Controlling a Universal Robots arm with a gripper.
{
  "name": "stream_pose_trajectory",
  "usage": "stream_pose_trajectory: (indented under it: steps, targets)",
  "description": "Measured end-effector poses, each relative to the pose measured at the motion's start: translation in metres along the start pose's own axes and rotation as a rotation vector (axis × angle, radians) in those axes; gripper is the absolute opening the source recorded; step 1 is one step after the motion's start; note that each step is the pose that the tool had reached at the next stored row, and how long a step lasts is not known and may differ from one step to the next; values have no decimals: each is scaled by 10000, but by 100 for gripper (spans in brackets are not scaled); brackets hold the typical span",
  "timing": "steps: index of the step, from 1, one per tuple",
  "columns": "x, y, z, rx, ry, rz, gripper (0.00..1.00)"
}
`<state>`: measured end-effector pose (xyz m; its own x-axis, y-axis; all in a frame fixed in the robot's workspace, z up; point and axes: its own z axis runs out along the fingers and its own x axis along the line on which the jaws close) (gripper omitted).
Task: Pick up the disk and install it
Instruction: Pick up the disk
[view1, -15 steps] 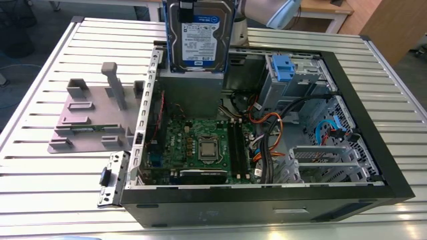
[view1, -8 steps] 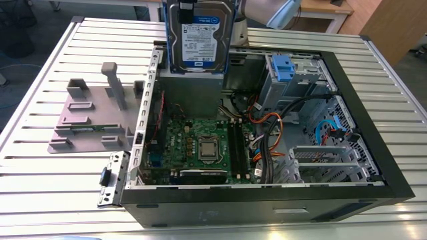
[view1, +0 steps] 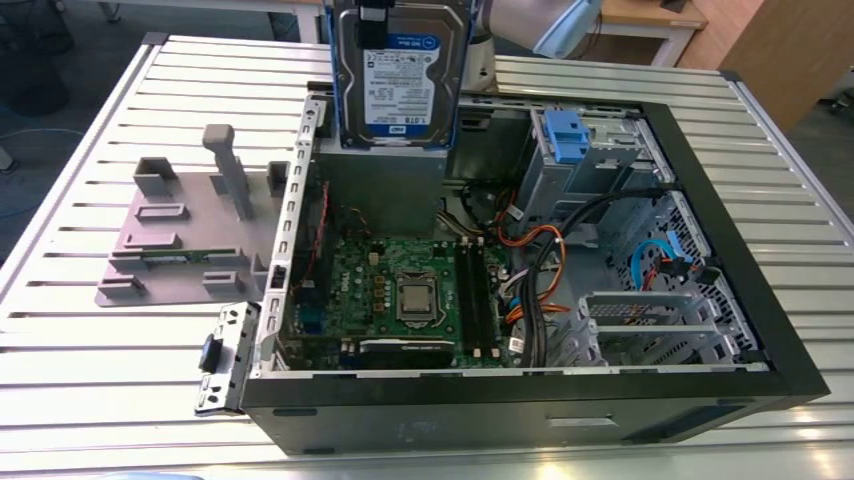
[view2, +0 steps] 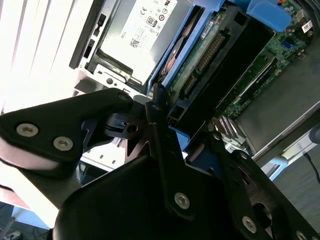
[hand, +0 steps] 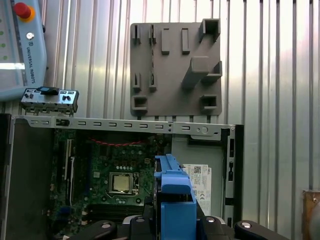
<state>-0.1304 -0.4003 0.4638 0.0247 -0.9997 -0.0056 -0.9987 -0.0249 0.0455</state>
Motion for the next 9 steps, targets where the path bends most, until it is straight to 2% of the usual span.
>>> stream_pose_trajectory:
  steps: [9]
  targets:
    - [27, -1, 1, 0, 0, 0, 37]
